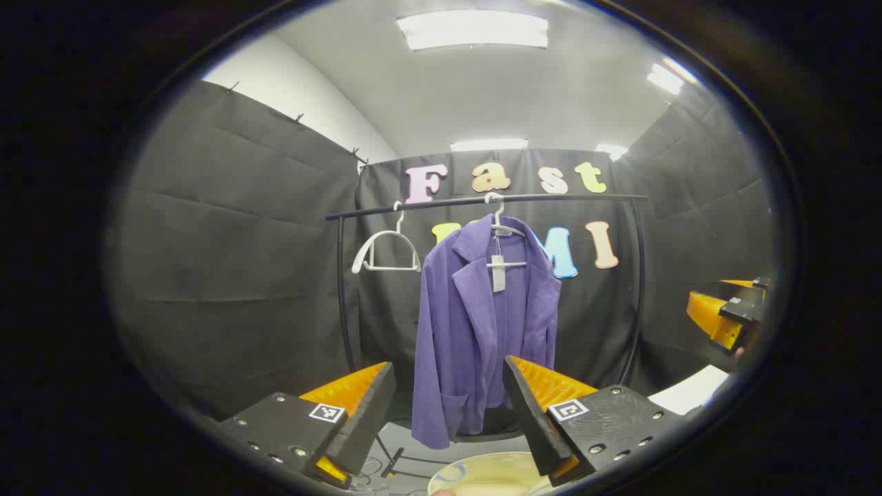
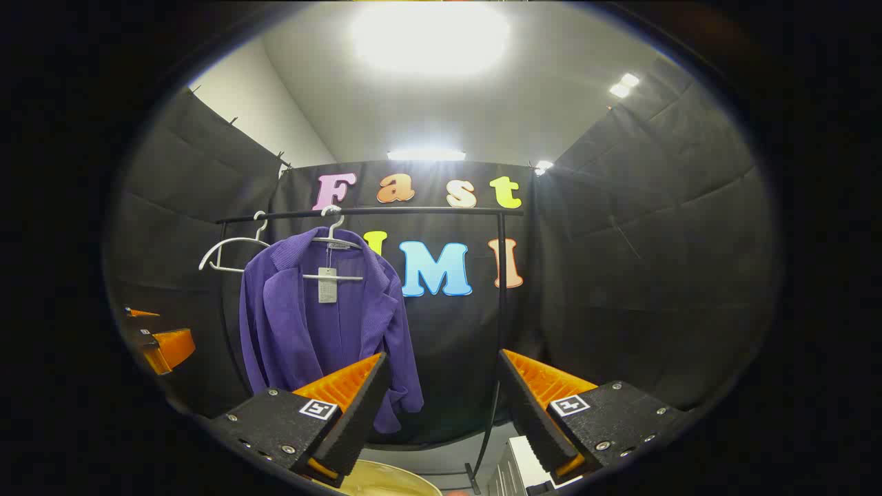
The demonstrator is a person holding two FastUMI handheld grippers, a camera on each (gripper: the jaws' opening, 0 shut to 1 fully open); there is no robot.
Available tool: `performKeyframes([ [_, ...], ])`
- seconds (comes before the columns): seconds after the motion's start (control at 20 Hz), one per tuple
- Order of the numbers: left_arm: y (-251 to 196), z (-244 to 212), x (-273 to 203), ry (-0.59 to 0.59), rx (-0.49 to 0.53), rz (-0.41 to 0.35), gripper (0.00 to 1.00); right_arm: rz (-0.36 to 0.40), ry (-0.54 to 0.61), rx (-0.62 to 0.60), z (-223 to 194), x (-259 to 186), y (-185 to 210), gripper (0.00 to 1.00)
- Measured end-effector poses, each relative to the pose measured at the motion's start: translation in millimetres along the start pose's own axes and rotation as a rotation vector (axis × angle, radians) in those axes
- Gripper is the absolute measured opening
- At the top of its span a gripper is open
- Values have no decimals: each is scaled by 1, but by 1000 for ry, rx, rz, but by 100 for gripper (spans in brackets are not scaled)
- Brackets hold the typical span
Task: Grasp the clothes on the hanger with both hands and then place them into the laundry hamper below.
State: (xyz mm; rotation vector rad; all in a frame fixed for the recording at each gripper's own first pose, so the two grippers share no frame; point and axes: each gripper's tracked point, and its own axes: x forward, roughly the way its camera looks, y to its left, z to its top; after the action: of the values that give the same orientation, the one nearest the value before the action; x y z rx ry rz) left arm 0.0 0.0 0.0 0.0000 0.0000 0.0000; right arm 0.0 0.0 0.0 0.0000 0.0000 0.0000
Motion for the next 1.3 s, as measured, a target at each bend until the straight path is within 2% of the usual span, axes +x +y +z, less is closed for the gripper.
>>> performKeyframes([
  [0.05,0,1,0,-2,3,0,91,1,0,-1,-1,0,0,96],
  [0.1,0,1,0,-2,5,-1,91,4,0,-2,0,0,1,96],
  [0.15,0,1,0,-5,7,0,97,7,-2,-3,0,-1,2,96],
  [0.65,-1,1,1,-5,13,4,97,21,7,8,-3,4,6,96],
  [0.7,-1,1,1,-3,11,2,91,22,8,9,-3,5,7,96],
  [0.9,-1,2,3,-7,10,3,91,24,7,5,-3,11,6,96],
  [1.1,-5,11,1,-11,1,-8,91,37,6,21,3,26,9,96],
  [1.15,-6,17,0,-16,6,-7,97,40,1,16,5,33,9,96],
  [1.2,-7,24,0,-25,8,-4,91,45,2,11,6,40,11,96],
  [1.3,-12,34,13,-34,1,-1,91,56,-6,8,12,56,14,96],
])
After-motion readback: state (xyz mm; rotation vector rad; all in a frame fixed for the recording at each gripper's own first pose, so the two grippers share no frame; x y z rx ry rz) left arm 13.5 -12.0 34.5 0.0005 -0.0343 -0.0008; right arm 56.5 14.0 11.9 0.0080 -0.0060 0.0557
